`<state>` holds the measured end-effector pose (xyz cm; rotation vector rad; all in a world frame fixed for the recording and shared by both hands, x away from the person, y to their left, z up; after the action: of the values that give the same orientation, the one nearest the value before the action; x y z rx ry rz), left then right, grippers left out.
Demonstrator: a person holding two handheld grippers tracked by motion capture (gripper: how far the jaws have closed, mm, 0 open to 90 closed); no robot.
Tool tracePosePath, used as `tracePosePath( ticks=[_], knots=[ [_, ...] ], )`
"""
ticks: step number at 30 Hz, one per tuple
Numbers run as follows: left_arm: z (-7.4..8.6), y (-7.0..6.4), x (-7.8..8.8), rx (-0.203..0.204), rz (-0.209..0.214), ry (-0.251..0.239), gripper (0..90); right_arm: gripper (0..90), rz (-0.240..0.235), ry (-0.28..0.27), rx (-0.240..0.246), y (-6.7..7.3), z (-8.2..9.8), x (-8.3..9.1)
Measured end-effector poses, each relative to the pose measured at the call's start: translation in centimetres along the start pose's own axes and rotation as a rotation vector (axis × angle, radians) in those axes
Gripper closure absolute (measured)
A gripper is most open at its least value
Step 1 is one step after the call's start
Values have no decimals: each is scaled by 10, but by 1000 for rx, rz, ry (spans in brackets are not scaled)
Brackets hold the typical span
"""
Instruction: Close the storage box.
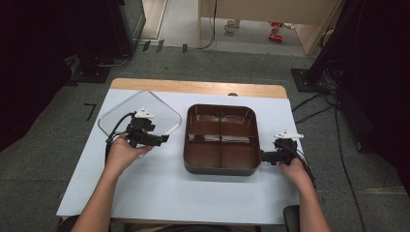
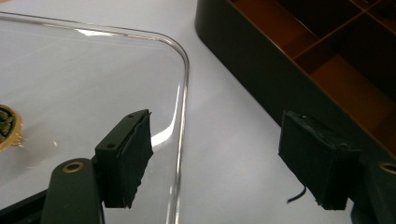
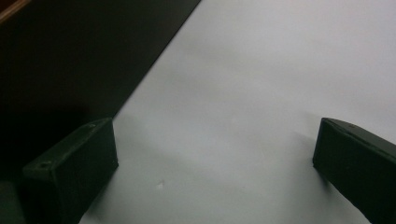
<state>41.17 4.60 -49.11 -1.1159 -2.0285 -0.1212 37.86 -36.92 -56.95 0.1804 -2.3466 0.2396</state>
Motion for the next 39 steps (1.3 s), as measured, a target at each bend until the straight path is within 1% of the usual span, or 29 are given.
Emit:
tracePosePath(
  ticks=[3,4,6,7,8,9,10,11,13,14,18,19,20,21,25,27,31,33,34,35,38,39],
  knots=[
    [-1,9,3,11,-8,-9,259,0,-1,-1,1,0,0,0],
    [-1,9,3,11,-8,-9,259,0,-1,-1,1,0,0,0],
    [-1,13,6,13,-17,-14,258,0,-2,0,0,0,0,0],
    [-1,18,9,15,-26,-18,259,0,-2,0,0,0,0,0],
    [-1,18,9,15,-26,-18,259,0,-2,0,0,0,0,0],
    [-1,23,12,22,-32,-23,259,0,-2,0,-1,0,0,0],
    [-1,23,12,22,-32,-23,259,0,-2,0,-1,0,0,0],
    [-1,26,15,23,-37,-27,259,0,-2,0,0,0,0,0],
    [-1,33,21,38,-44,-41,258,0,-2,0,1,0,0,0],
    [-1,33,21,38,-44,-41,259,0,-2,0,0,0,0,0],
    [-1,41,30,33,-63,-47,259,0,-2,-2,0,0,0,0],
    [-2,46,34,39,-68,-58,259,0,-2,-1,-2,0,0,0],
    [-2,49,35,35,-72,-59,261,0,-1,-2,0,0,0,0],
    [-2,49,35,35,-72,-59,261,0,-1,-2,0,0,0,0],
    [-4,63,41,44,-98,-80,271,0,0,-2,0,0,0,0],
    [-4,71,41,55,-109,-91,302,0,0,-2,0,0,0,0],
    [-3,87,36,73,-135,-86,303,0,1,-2,0,0,0,0],
    [-2,97,32,84,-148,-100,314,0,1,-3,0,0,0,0],
    [-1,104,28,102,-160,-100,319,0,1,-3,0,0,0,0],
    [-1,104,28,102,-160,-100,321,0,1,-3,0,0,0,0],
    [3,116,19,124,-171,-98,332,0,2,-3,-1,0,0,0],
    [6,122,15,127,-188,-92,336,0,2,-4,-1,0,0,0]
  ],
)
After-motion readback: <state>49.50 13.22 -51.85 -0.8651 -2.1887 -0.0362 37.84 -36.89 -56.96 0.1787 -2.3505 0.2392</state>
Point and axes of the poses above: each handheld gripper's, and its own axes: x roughly backward along the jaws, z roughly out of its underside, y roughly to its left, the point moved 9 cm from there along -x, roughly forward along the jaws, and after that the axes turned 12 degrees about z, right-handed, at the moved point
